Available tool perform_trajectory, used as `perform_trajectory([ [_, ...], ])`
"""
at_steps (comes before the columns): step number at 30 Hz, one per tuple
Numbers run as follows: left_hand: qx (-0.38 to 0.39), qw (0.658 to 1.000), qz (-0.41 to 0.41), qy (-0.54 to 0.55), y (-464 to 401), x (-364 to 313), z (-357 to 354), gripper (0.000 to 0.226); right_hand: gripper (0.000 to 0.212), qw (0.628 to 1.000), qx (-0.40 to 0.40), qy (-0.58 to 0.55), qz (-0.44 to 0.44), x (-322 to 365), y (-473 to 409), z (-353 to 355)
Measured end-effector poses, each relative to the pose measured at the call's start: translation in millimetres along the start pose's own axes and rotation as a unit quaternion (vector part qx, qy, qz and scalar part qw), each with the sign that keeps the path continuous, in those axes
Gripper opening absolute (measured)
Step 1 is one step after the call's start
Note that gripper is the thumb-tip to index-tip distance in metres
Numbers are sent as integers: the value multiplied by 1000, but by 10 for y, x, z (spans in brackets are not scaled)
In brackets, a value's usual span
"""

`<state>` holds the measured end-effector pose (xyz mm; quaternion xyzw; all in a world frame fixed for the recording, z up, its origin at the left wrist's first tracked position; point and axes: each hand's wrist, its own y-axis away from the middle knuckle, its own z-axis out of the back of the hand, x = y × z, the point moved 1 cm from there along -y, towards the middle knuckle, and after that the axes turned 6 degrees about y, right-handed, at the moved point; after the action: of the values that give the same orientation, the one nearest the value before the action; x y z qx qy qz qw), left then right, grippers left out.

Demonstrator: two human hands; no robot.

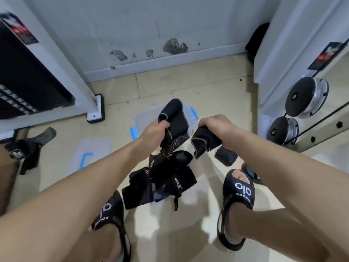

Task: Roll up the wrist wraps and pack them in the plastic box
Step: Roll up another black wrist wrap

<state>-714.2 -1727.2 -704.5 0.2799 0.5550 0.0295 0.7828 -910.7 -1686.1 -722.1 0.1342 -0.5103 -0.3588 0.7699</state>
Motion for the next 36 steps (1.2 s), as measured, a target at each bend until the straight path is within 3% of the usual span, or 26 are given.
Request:
perform_trajectory([
  [5, 37, 999, -6, 14, 458, -375, 278, 30, 30, 998, 35, -31, 44, 491, 695, 89],
  [8, 48, 999, -3, 24, 675, -458, 448, 25, 21, 994, 53, 12, 91, 657, 929, 70],
  [10, 54, 998, 12, 14, 777, -462, 548, 18, 26, 987, 54, 86, 128, 700, 1044, 46],
  [13, 54, 998, 12, 20, 877, -497, 640, 14, 31, 961, 88, 203, 167, 678, 1180, -69],
  [17, 34, 999, -3, 4, 860, -506, 757, 18, 24, 934, 190, 232, 194, 722, 1320, -273],
  [21, -1, 999, 10, 38, 801, -464, 875, 21, 25, 894, 240, 267, 270, 829, 1320, -445],
  [26, -28, 998, -6, 64, 700, -512, 958, 21, 9, 872, 192, 313, 322, 895, 1220, -503],
  [29, -95, 990, -29, 97, 567, -544, 1119, 22, 4, 845, 192, 397, 303, 907, 1151, -460],
  [32, -156, 977, -36, 141, 491, -565, 1365, 18, 7, 804, 196, 493, 269, 851, 1072, -424],
  [36, -92, 992, 4, 89, 511, -495, 1473, 12, 33, 823, 179, 481, 243, 944, 1041, -366],
])
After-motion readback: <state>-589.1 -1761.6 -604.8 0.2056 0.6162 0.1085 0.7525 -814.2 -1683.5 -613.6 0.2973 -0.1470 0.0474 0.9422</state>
